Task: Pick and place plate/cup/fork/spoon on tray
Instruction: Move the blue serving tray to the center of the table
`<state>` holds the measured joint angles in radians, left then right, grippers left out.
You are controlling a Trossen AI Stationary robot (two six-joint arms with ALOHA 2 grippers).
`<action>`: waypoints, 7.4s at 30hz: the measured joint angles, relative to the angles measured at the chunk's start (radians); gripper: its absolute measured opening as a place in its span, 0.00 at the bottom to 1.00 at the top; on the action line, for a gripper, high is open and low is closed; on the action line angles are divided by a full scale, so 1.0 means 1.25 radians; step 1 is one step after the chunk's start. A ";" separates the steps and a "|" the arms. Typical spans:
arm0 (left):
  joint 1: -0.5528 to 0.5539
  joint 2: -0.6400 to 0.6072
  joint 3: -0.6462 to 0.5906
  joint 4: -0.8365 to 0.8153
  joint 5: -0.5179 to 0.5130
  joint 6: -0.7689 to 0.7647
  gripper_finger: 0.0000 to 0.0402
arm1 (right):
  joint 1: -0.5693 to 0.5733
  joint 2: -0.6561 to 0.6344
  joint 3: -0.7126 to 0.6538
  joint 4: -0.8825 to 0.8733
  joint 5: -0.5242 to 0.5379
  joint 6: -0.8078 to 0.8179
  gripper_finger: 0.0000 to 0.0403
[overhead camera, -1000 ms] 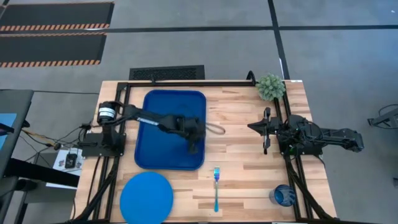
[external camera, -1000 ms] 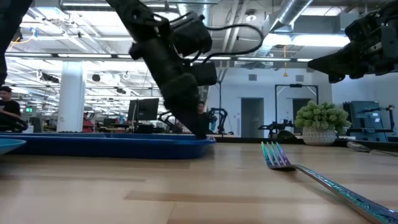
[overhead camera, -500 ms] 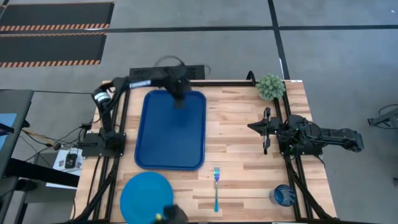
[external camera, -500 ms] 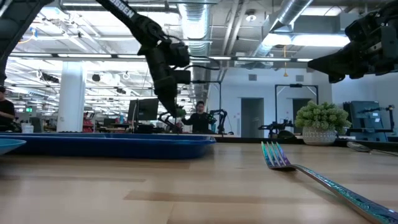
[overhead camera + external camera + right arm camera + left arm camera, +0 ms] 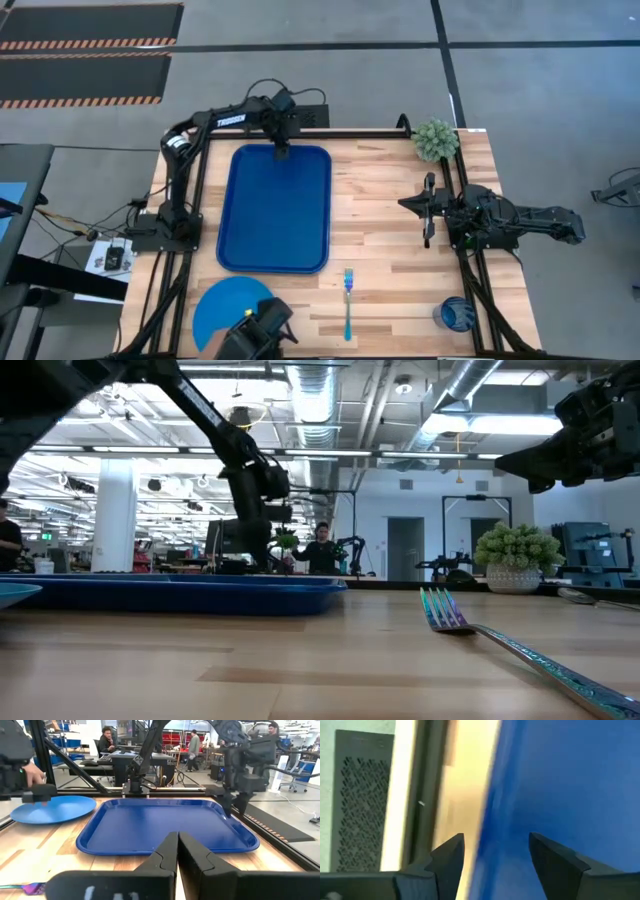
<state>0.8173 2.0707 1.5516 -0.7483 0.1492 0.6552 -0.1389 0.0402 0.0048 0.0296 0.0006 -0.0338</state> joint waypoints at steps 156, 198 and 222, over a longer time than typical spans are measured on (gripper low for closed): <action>-0.570 -0.496 -1.031 0.896 -0.597 -1.257 0.25 | -0.001 0.000 0.000 0.008 0.004 0.039 0.08; -0.360 -0.816 -1.051 0.641 -0.159 -0.851 0.21 | 0.123 0.474 0.128 -0.298 0.182 0.985 0.41; -0.353 -0.817 -1.049 0.554 -0.107 -0.863 0.01 | 0.050 0.679 0.150 -0.177 0.170 0.964 0.20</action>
<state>0.3757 1.0496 0.2398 -0.0554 0.0149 -0.4230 -0.0759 0.8894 0.1925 -0.1916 0.2127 1.1717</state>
